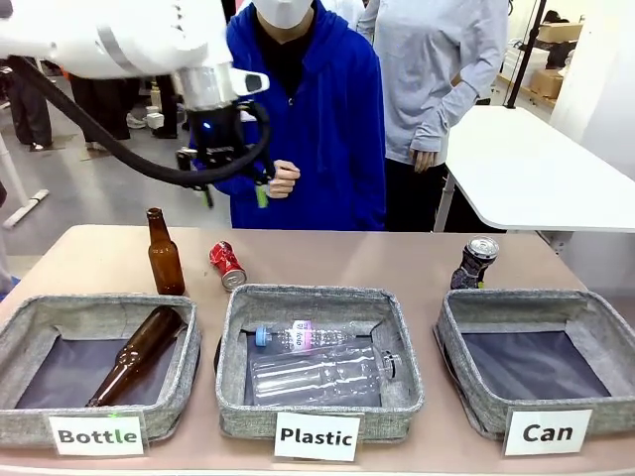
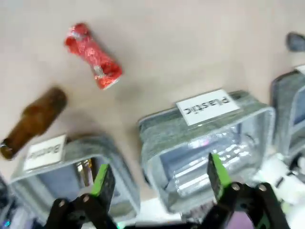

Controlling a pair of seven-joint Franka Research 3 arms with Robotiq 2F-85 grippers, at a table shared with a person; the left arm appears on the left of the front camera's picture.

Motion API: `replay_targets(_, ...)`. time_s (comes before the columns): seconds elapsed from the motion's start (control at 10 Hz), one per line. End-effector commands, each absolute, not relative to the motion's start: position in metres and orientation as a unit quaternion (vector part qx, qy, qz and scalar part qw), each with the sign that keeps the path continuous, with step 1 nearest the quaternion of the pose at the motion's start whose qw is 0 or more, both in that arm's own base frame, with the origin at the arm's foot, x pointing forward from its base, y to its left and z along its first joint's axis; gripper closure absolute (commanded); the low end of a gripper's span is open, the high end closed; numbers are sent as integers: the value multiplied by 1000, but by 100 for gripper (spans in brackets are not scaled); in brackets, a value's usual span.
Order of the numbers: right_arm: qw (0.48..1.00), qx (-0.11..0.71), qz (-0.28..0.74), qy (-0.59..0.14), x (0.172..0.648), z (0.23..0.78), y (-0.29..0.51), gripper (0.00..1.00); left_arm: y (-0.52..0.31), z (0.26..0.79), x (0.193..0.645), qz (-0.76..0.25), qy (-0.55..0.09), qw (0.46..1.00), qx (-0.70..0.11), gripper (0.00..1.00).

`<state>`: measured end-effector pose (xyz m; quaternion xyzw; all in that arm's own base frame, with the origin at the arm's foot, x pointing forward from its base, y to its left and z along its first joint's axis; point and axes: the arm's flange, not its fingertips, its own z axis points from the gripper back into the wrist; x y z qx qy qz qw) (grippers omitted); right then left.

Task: Sort the can waste into the basket.
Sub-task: Pick up the can waste from the table and place it in the right Fabric basket.

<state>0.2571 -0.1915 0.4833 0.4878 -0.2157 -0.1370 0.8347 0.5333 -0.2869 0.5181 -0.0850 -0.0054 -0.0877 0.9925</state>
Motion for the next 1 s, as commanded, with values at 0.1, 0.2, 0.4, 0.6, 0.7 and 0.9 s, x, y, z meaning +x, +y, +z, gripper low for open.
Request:
replay_targets(0.1, 829, 494, -126, -228, 259, 483, -193, 0, -299, 479, 486, -52, -96, 993, -47, 0)
replay_targets(0.2, 829, 494, -126, -228, 259, 483, -193, 0, -308, 465, 481, -25, -117, 992, -28, 0)
replay_targets(0.4, 829, 494, -126, -228, 259, 483, -193, 0, -321, 448, 479, 1, -130, 991, -13, 0)
replay_targets(0.6, 829, 494, -126, -228, 259, 483, -193, 0, -313, 446, 497, 3, -99, 995, -19, 0)
replay_targets(0.7, 829, 494, -126, -228, 259, 483, -193, 0, -305, 443, 512, 11, -84, 996, -14, 0)
replay_targets(0.9, 829, 494, -126, -228, 259, 483, -193, 0, -290, 437, 542, -35, -33, 999, 12, 0)
